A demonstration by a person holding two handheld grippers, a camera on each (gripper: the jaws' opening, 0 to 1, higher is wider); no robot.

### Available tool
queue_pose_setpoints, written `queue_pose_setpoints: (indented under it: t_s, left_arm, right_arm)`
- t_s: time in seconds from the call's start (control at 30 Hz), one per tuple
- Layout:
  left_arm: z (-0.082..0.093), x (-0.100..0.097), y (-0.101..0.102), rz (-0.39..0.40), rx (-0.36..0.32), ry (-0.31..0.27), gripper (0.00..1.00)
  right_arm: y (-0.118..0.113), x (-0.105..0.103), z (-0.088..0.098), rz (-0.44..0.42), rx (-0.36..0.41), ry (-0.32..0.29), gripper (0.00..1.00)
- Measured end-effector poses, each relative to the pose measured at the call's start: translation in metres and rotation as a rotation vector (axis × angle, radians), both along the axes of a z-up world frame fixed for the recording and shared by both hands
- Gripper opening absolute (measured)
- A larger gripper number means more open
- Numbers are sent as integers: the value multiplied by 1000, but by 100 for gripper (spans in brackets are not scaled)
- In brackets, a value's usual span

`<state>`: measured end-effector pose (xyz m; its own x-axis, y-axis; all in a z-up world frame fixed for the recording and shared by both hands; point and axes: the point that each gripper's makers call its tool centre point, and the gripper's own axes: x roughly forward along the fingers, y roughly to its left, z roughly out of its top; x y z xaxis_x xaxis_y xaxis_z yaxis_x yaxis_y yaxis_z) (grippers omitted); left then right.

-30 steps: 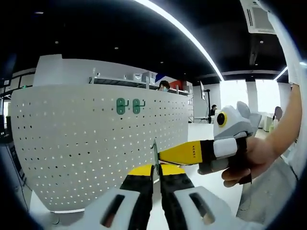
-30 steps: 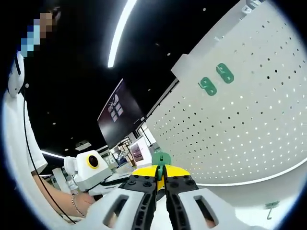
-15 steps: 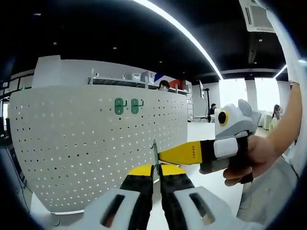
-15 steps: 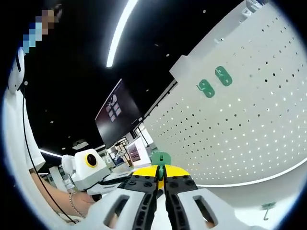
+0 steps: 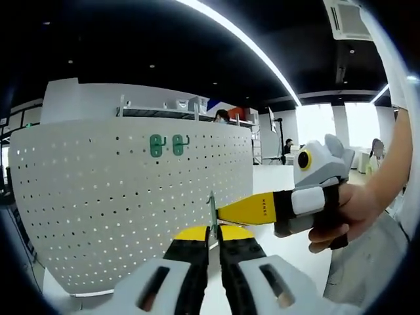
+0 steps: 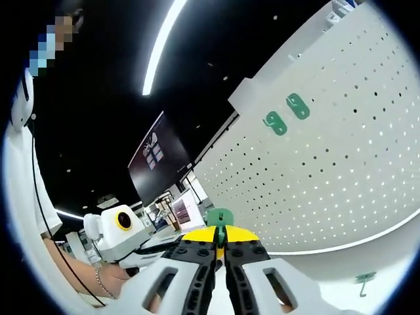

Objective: Insert the hook assembly into the mounting plate slot until the hook locks in place.

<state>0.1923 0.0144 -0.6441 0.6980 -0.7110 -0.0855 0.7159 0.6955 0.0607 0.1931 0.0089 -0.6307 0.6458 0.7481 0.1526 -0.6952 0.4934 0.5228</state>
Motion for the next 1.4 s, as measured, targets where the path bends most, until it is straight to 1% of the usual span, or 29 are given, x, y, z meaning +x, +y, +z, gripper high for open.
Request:
queue_pose_setpoints:
  t_s: [0.03,0.1,0.17,0.3,0.37,0.4,0.43,0.47,0.53,0.63,0.87,0.97,1.07,1.2,1.3,1.33,1.37,1.4]
  left_arm:
    - [-1,0,0,-1,5,-6,8]
    - [-4,-1,0,2,9,-1,15]
    - [-10,-1,2,11,18,33,23]
    - [-13,-2,2,12,10,53,34]
    - [-18,-3,2,12,29,67,39]
    - [-21,-3,2,9,49,58,42]
    - [-22,-3,2,9,48,62,44]
    - [-24,-3,2,10,38,84,47]
    - [-26,-3,4,15,35,93,52]
    - [-28,-3,5,17,31,101,54]
    - [-29,-2,8,36,25,105,74]
    - [-31,-2,8,39,21,112,78]
    - [-35,-2,8,40,32,117,83]
    - [-35,-2,8,44,28,117,83]
    - [-36,-1,10,47,28,122,81]
    - [-36,-1,10,48,30,123,81]
    - [-36,-1,11,48,31,123,81]
    - [-36,-1,11,49,32,122,81]
  right_arm:
    - [0,0,-1,0,-2,0,0]
    - [0,-1,-1,2,-2,2,0]
    - [1,-1,-2,7,-3,7,0]
    - [1,-2,-3,10,-9,3,1]
    - [1,-2,-2,14,-5,5,1]
    - [1,-2,-2,14,-6,5,1]
    - [1,-2,-2,14,-7,5,1]
    - [1,-2,-2,11,-3,10,1]
    - [1,-1,-2,9,3,11,1]
    - [2,-1,-3,8,2,18,1]
    - [2,0,-1,10,7,19,1]
    - [3,0,-1,15,20,30,1]
    - [4,0,-1,18,19,34,1]
    - [2,1,0,2,5,29,1]
    - [1,2,0,-15,-28,28,1]
    - [-2,4,-2,-38,-73,20,1]
    - [-2,4,-3,-45,-88,23,1]
    - [-4,5,-1,-63,-137,0,1]
